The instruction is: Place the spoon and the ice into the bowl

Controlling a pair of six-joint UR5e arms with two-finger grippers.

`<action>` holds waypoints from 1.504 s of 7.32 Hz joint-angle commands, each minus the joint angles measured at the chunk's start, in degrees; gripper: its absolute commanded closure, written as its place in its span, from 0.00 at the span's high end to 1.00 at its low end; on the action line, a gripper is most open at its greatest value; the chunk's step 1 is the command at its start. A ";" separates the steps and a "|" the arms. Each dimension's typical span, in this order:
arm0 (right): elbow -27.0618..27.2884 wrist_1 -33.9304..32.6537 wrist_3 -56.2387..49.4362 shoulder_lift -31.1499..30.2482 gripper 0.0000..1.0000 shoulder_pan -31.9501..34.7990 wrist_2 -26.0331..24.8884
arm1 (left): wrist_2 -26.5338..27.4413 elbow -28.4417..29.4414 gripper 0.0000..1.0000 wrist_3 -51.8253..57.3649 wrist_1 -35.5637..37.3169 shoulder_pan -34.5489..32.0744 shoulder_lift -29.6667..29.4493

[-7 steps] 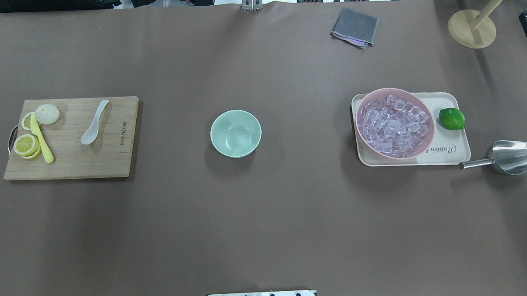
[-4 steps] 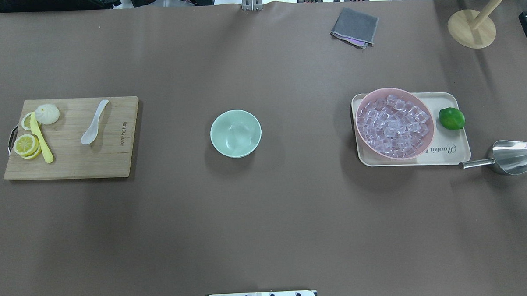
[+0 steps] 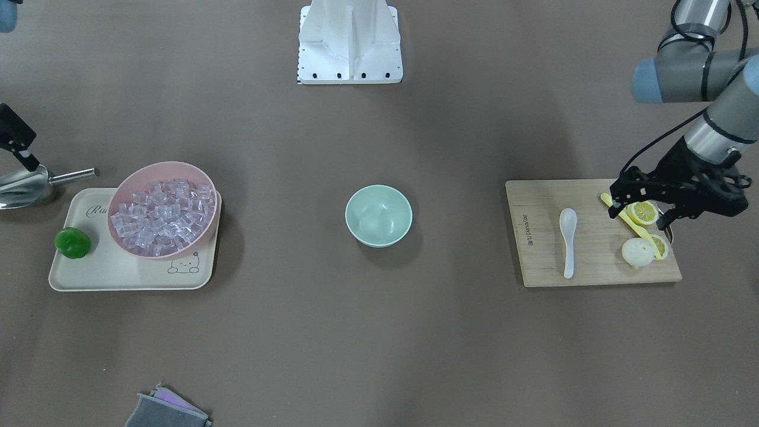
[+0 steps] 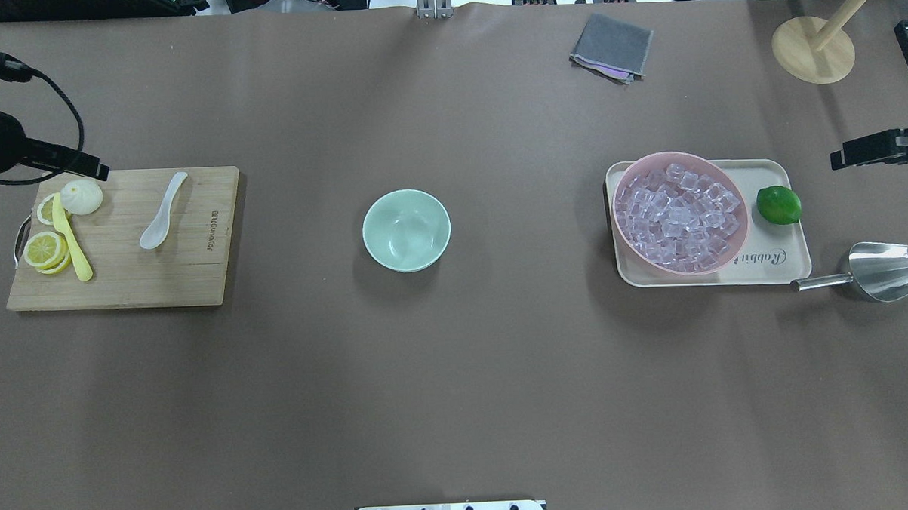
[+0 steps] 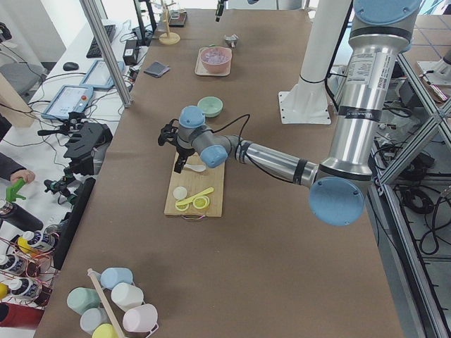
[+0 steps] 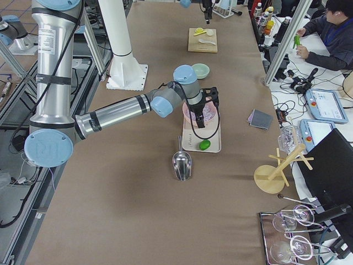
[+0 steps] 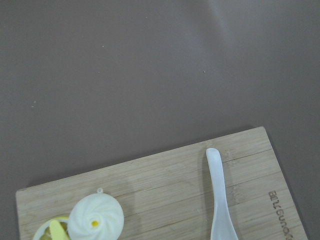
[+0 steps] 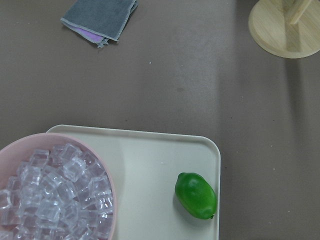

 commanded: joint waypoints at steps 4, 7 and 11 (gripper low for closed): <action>0.21 -0.09 5.63 0.30 1.00 -8.59 -10.80 | 4.64 10.45 0.81 -5.89 -9.25 7.15 -5.57; 0.21 -0.09 5.54 0.30 1.00 -8.59 -10.89 | 7.18 10.71 0.67 -5.90 -9.25 9.00 -5.84; 0.21 -0.09 5.54 0.30 1.00 -8.94 -10.89 | 7.19 11.77 0.54 -5.90 -9.34 9.18 -5.84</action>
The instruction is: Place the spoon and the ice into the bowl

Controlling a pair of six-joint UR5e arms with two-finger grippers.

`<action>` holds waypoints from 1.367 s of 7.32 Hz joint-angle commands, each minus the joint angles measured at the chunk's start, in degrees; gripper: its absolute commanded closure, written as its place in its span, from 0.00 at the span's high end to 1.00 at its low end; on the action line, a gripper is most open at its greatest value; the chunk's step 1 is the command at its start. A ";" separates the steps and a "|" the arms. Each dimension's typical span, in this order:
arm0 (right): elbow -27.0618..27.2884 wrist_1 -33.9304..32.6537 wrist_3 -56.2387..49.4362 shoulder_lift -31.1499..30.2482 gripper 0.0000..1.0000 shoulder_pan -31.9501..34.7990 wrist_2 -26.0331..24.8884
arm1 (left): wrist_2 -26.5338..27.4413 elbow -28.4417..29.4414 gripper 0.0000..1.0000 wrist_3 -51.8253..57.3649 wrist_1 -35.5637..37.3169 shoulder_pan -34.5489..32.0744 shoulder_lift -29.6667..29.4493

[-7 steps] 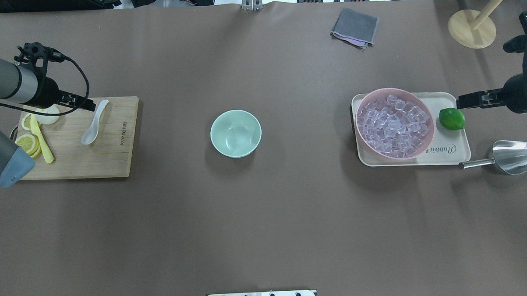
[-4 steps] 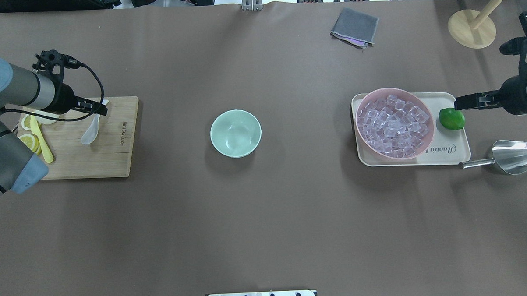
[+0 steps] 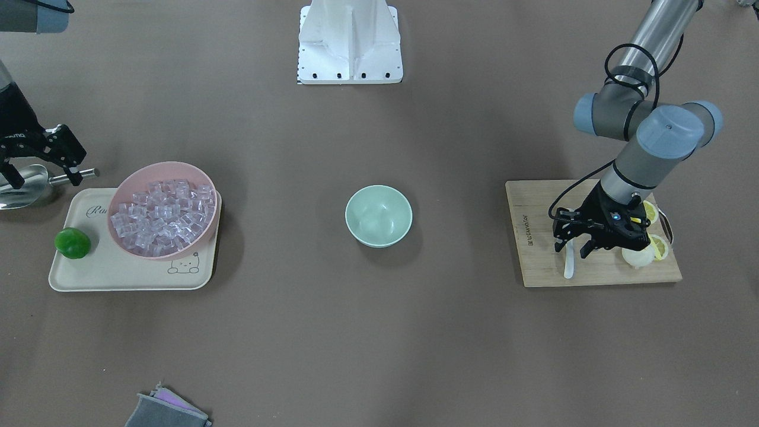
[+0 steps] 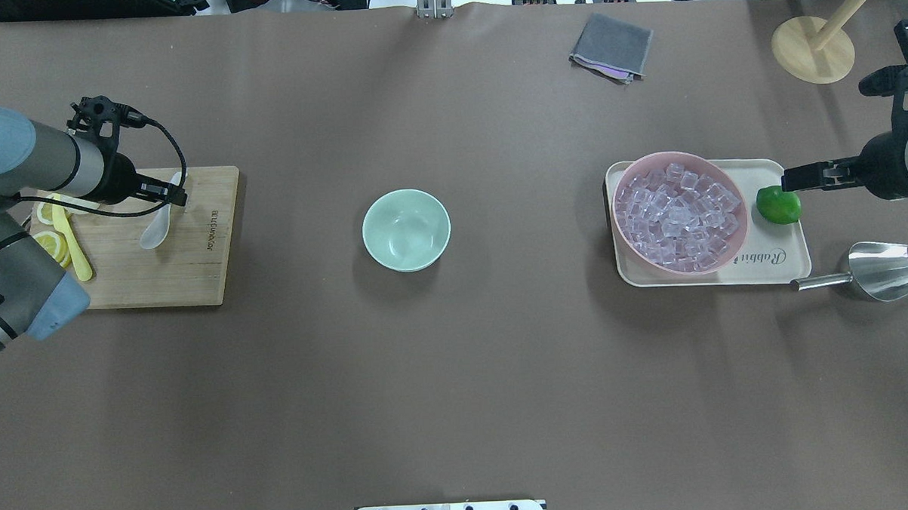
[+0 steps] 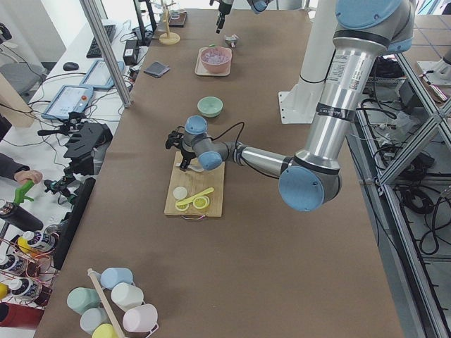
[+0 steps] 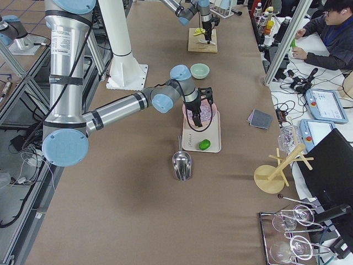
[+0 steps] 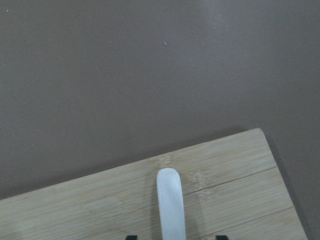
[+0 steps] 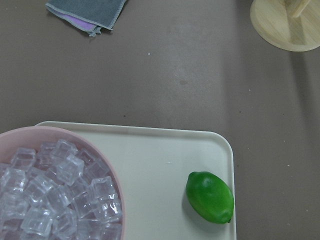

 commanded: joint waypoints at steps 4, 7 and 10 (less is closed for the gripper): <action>0.00 0.17 0.00 0.00 1.00 -0.27 0.00 | 0.10 0.03 0.00 -0.44 -0.01 0.04 -0.01; 0.00 0.18 0.00 0.00 1.00 -0.27 0.00 | -0.25 -5.21 0.00 -9.70 0.08 0.12 -1.06; 0.00 0.26 6.47 0.61 0.99 -0.96 -0.52 | 4.71 -7.60 0.00 -32.89 0.08 4.31 -6.76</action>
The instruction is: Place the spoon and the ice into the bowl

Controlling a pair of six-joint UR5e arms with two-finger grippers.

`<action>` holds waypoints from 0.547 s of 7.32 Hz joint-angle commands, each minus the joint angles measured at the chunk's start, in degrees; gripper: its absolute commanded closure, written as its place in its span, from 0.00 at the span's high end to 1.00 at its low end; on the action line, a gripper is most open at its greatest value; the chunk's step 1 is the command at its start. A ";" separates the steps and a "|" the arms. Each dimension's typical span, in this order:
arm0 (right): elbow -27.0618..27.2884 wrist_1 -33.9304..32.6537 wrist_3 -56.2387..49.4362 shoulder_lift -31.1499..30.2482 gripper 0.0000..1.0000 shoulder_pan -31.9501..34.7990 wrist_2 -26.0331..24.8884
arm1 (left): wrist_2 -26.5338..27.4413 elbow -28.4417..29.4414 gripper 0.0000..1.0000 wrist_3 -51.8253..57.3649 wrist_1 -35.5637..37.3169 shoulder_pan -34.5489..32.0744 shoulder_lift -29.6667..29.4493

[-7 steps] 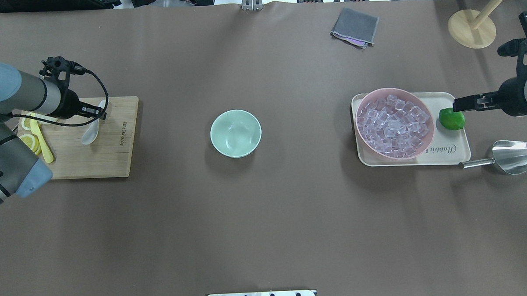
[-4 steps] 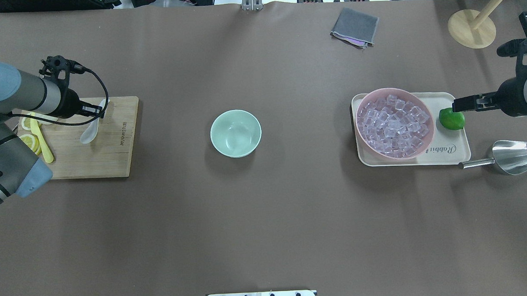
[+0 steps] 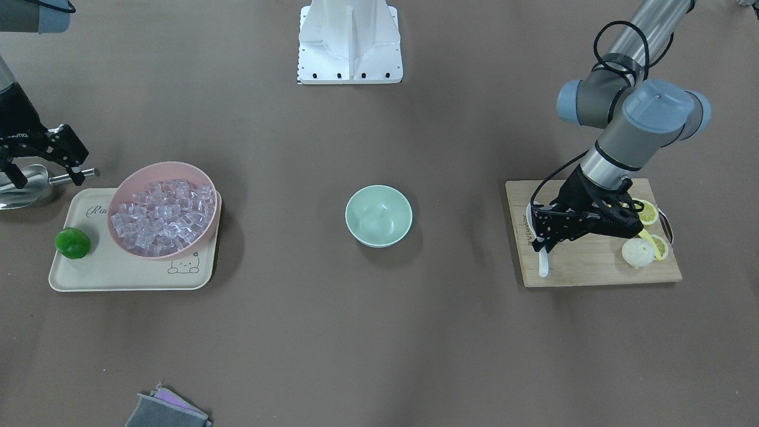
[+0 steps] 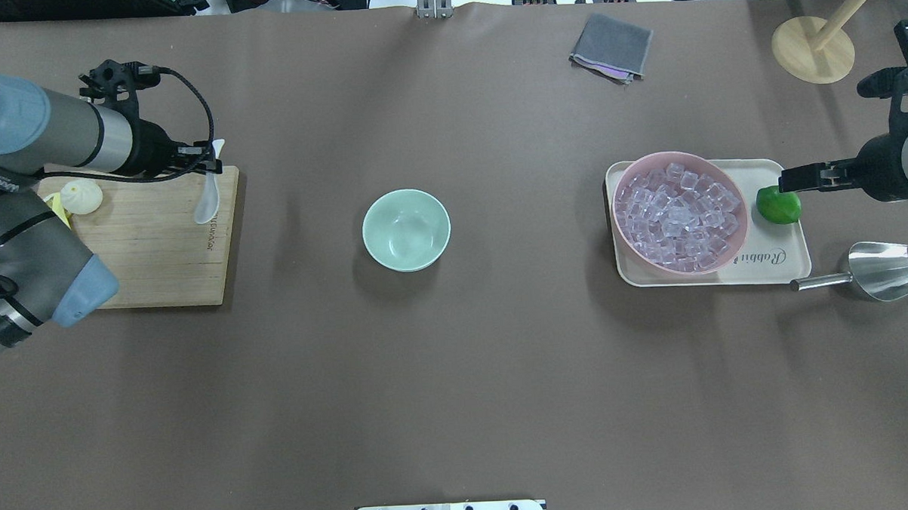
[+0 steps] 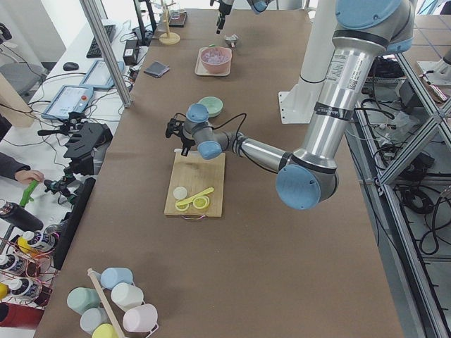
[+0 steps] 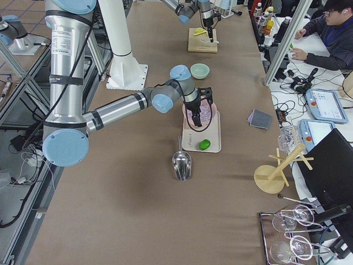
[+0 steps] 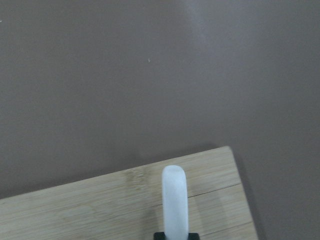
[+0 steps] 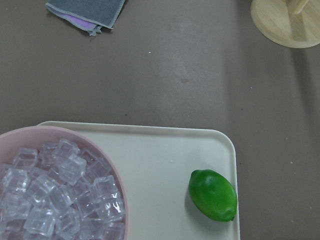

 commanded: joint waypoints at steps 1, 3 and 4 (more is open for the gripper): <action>0.00 0.03 7.00 1.20 0.98 -1.89 -1.94 | 9.13 -1.38 0.00 -16.67 0.20 6.70 -4.81; -0.17 -0.58 16.93 3.74 0.97 -5.22 -5.28 | 18.89 -1.30 0.00 -26.73 0.46 13.56 -8.08; -0.35 -0.58 18.19 4.10 0.97 -6.63 -6.43 | 22.59 -0.95 0.00 -28.77 0.55 16.81 -9.66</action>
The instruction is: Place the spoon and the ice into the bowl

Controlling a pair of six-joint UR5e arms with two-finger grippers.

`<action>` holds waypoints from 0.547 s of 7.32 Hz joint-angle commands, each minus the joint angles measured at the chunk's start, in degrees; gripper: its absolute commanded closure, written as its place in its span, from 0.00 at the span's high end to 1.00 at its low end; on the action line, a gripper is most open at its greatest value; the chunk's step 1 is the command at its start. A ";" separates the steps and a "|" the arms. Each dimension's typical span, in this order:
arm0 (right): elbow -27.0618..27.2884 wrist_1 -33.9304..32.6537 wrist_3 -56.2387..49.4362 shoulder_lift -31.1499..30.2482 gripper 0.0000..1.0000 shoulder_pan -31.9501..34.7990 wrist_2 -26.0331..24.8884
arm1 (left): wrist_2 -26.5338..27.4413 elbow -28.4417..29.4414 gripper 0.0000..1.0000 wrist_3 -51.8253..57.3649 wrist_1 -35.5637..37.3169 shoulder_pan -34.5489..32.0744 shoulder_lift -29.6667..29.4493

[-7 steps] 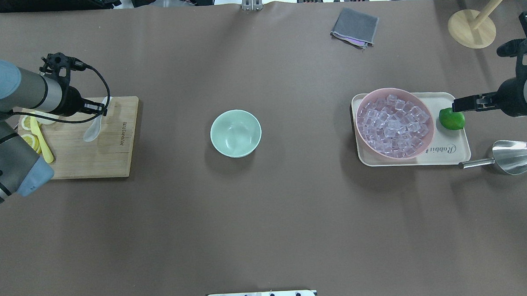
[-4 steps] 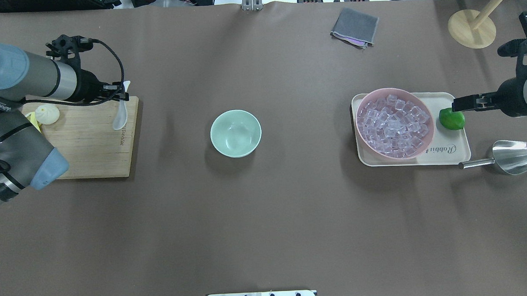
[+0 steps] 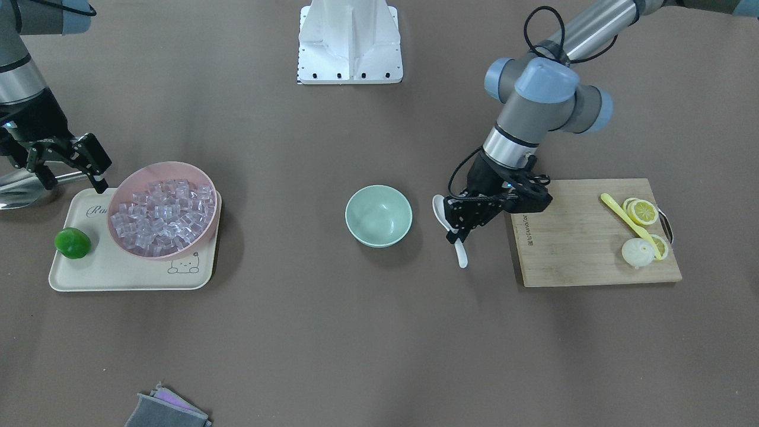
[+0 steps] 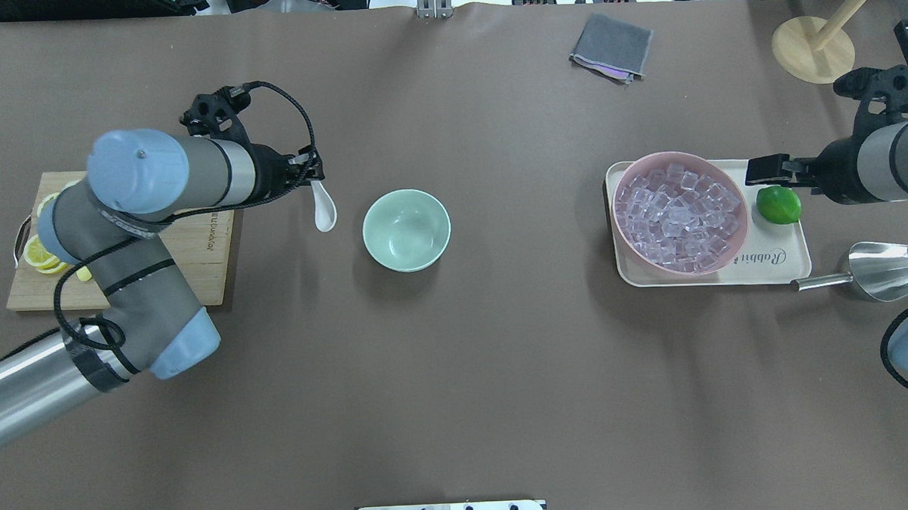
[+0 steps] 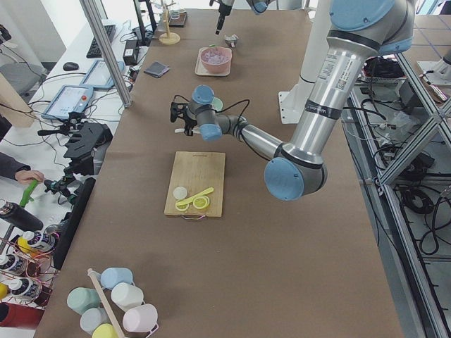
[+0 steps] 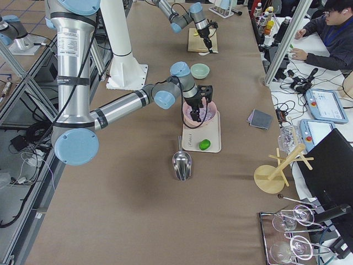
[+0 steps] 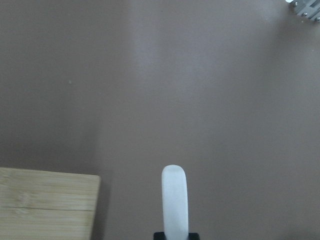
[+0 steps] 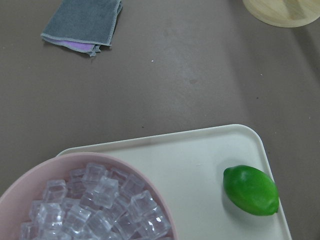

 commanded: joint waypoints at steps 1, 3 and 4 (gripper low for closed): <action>-0.10 -0.11 4.39 1.04 0.98 -2.95 -2.72 | 7.94 0.32 0.00 -5.72 1.16 6.42 -3.12; -0.10 -0.11 4.58 1.48 0.99 -3.75 -3.61 | 11.83 0.06 0.22 -6.45 3.46 9.16 -4.01; -0.02 -0.11 4.67 1.48 0.99 -4.28 -4.57 | 12.10 -0.12 0.97 -5.58 3.37 9.17 -4.01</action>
